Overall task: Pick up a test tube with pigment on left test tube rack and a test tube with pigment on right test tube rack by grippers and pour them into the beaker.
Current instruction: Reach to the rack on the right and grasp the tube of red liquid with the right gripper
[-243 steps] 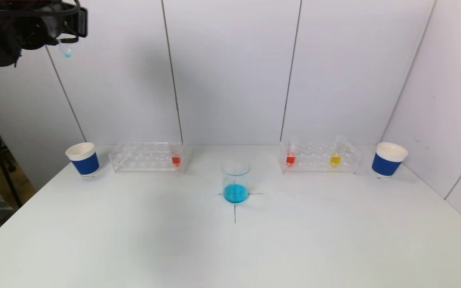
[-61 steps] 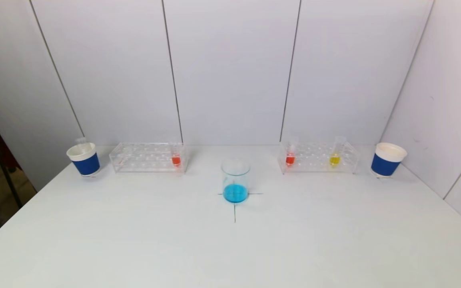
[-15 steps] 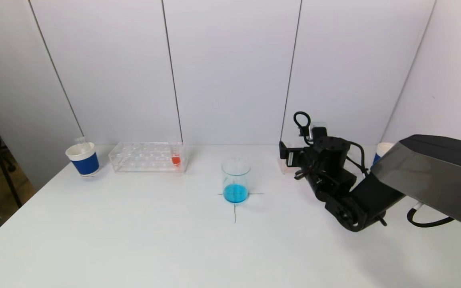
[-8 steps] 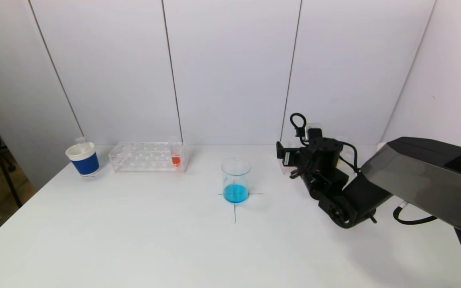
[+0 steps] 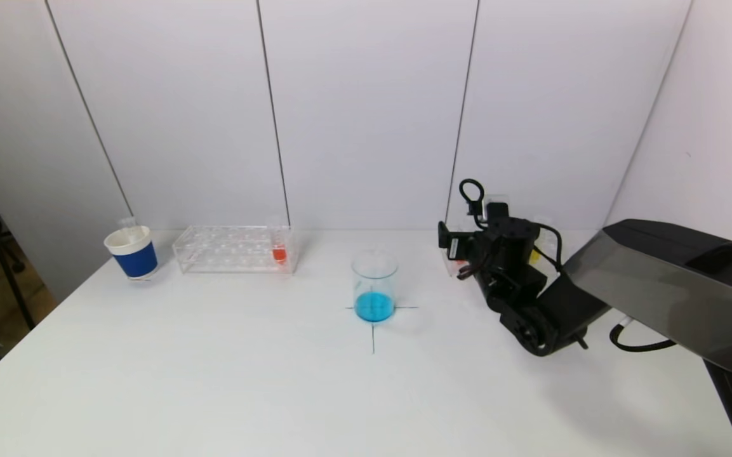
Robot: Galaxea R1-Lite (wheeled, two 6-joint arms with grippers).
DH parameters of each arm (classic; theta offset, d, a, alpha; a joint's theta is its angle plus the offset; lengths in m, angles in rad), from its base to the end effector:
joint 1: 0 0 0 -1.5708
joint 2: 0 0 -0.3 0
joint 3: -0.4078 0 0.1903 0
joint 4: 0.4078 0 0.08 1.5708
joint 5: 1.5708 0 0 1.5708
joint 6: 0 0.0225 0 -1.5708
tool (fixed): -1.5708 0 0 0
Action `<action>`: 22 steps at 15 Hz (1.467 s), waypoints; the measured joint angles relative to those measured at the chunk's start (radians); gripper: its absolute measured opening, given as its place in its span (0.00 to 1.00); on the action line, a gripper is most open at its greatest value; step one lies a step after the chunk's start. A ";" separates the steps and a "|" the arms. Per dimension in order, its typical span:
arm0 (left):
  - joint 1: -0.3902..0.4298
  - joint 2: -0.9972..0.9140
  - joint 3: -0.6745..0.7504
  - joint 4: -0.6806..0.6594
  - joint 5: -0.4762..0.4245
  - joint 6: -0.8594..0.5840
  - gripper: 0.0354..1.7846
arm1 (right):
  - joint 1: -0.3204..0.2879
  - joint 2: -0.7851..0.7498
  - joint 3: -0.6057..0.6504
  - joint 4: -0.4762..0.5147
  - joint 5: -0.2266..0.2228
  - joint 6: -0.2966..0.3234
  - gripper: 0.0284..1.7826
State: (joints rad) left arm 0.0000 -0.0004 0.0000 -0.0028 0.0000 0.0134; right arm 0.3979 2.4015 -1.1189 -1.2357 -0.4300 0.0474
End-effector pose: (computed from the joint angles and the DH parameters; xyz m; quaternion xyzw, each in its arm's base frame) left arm -0.0228 0.0000 0.0757 0.0067 -0.0016 0.0000 1.0000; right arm 0.4128 0.1633 0.0516 0.0143 0.0211 -0.0165 0.9995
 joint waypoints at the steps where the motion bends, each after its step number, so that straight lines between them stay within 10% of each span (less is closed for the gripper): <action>1: 0.000 0.000 0.000 0.000 0.000 0.000 0.99 | 0.000 0.003 -0.004 -0.001 0.000 0.000 1.00; 22: 0.000 0.000 0.000 0.000 0.000 0.000 0.99 | -0.007 0.061 -0.061 -0.004 -0.008 -0.001 1.00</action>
State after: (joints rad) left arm 0.0000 -0.0004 0.0000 -0.0028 0.0000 0.0138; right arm 0.3906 2.4630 -1.1800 -1.2398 -0.4377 0.0462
